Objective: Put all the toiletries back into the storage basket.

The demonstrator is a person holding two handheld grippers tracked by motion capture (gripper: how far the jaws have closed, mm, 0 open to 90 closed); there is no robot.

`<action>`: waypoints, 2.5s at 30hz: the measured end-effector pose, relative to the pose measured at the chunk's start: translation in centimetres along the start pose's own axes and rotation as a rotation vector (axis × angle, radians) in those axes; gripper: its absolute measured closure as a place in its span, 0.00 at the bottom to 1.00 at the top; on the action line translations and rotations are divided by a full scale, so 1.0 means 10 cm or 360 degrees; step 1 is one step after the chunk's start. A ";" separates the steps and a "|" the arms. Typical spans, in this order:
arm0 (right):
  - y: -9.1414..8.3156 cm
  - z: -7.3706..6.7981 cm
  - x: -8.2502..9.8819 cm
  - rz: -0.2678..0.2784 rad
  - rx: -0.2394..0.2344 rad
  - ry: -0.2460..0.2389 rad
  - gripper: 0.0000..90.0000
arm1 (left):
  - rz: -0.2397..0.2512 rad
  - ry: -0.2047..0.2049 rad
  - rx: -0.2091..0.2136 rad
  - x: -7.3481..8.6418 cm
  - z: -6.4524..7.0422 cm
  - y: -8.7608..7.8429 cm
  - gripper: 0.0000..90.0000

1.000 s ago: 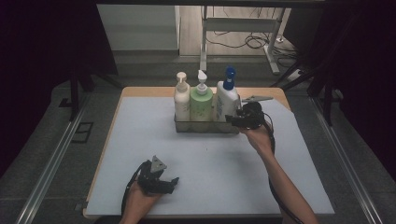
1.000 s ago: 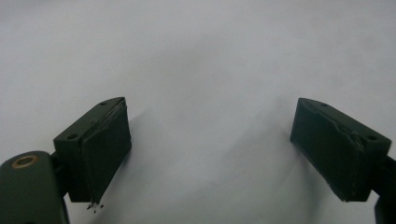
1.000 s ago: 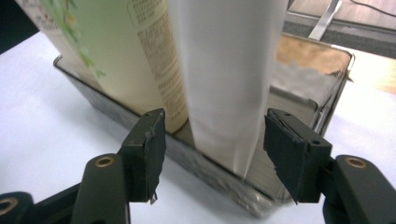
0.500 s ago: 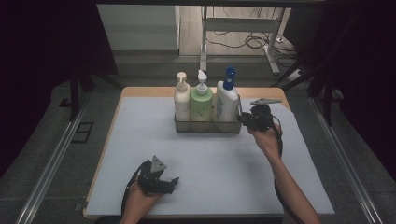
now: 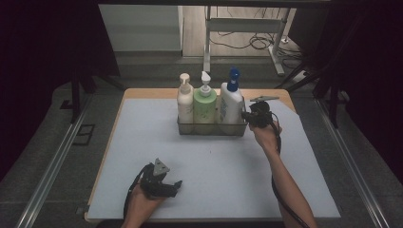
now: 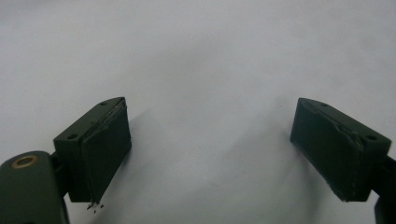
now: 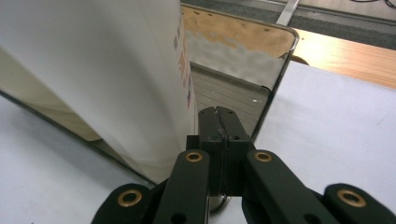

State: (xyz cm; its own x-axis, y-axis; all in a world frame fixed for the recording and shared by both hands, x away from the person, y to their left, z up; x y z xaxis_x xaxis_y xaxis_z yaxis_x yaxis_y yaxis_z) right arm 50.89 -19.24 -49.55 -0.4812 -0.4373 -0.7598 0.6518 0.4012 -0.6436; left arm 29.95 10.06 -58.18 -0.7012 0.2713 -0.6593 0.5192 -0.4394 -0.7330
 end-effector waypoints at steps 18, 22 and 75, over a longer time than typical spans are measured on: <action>0.25 -0.07 0.10 -0.0112 -0.0038 0.0005 1.00 | 0.0000 -0.0001 0.0001 0.00 0.00 0.00 0.13; 0.26 -0.10 0.10 -0.0113 -0.0060 -0.0005 1.00 | 0.0000 -0.0001 0.0001 0.00 0.00 0.00 0.13; 0.29 -0.29 0.02 -0.0103 -0.0140 -0.0024 0.94 | -0.0001 -0.0001 0.0001 0.00 0.00 0.00 0.13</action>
State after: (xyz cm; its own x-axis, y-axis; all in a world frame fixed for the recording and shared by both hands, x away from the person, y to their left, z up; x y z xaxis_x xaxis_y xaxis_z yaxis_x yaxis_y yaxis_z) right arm 50.94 -15.81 -51.83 -0.5113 -0.4762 -0.7154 0.5654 0.4405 -0.6974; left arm 29.96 10.06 -58.18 -0.7015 0.2712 -0.6590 0.5188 -0.4397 -0.7332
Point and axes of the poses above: each handheld gripper's, and its own axes: y roughly forward along the jaws, x roughly out of its underside, z roughly to its right, the point moved 8 cm from there along y, roughly forward along the jaws, and after that the axes turned 12 degrees about -y, right-handed, at the moved point
